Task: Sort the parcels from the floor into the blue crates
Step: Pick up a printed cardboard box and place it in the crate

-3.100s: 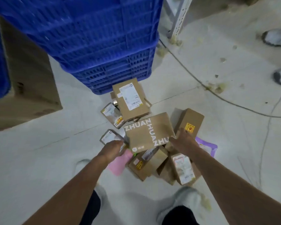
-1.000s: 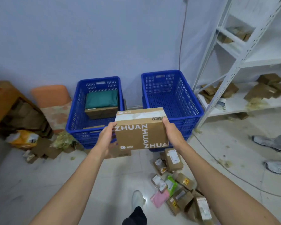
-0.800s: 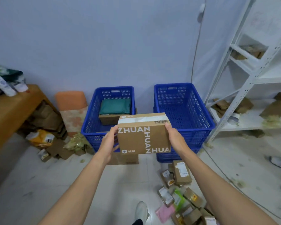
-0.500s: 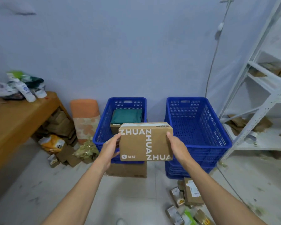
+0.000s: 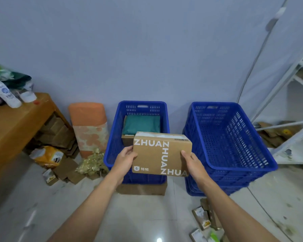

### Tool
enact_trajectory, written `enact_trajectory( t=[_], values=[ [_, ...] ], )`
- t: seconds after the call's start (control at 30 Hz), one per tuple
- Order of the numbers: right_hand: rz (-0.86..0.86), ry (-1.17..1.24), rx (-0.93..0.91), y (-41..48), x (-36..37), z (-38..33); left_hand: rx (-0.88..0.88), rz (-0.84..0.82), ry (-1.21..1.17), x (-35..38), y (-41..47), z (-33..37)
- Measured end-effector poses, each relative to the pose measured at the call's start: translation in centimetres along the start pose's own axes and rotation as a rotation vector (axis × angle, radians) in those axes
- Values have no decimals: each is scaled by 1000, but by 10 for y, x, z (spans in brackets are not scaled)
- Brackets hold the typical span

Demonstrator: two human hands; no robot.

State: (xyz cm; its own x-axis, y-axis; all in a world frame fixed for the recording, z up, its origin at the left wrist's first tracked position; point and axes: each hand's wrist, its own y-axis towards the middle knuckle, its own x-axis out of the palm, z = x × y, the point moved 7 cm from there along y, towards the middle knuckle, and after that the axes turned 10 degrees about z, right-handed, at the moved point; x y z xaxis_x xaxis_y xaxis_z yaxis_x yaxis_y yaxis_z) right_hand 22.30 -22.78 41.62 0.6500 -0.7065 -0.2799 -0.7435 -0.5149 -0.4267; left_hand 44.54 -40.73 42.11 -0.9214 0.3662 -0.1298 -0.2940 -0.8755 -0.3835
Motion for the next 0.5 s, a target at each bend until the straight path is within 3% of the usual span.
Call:
enact_trajectory(
  t=[0.23,0.5],
  values=[
    [-24,7,-29,82,38,-60,-12,-76,67,1,107,49],
    [-160,-62,-5,199,103,-88,-96,55,105,-2,206,53]
  ],
)
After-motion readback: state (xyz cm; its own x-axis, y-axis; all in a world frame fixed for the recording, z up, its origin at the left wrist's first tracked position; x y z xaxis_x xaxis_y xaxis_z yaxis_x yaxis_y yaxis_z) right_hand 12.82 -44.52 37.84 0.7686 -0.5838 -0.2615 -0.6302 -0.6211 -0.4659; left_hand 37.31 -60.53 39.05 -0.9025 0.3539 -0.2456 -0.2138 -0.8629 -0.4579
